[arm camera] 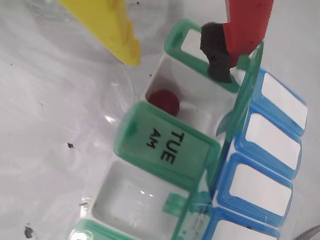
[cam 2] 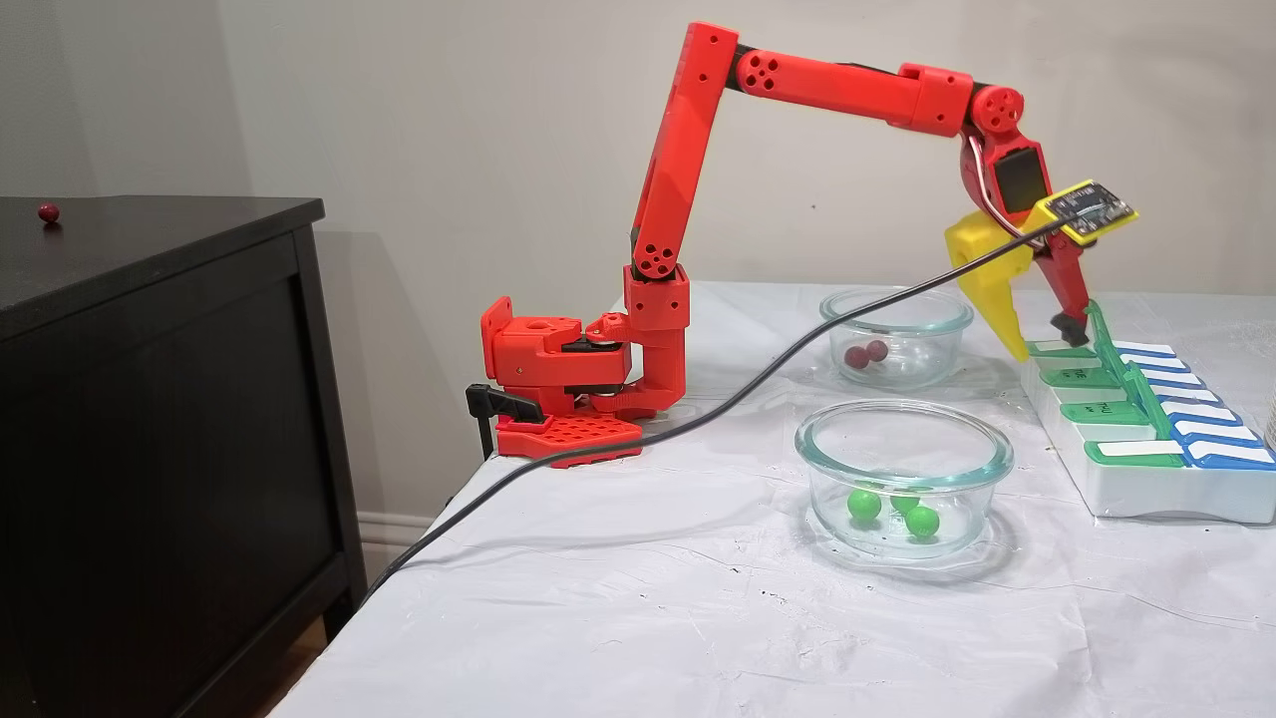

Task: Sort medicines into box.

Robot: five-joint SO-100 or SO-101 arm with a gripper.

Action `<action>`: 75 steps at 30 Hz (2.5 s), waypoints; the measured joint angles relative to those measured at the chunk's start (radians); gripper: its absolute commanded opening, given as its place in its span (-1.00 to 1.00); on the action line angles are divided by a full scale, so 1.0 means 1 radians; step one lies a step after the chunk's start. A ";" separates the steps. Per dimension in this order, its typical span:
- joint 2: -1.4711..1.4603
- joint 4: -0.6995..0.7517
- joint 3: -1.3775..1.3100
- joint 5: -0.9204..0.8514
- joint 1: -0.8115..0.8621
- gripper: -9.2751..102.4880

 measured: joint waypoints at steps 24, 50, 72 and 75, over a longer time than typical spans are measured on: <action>0.238 0.311 0.233 -0.097 -0.385 -0.74; 0.127 0.164 0.276 0.164 -0.341 -0.47; 0.109 0.155 0.290 0.236 -0.423 -0.38; 0.109 0.150 0.290 0.236 -0.423 -0.38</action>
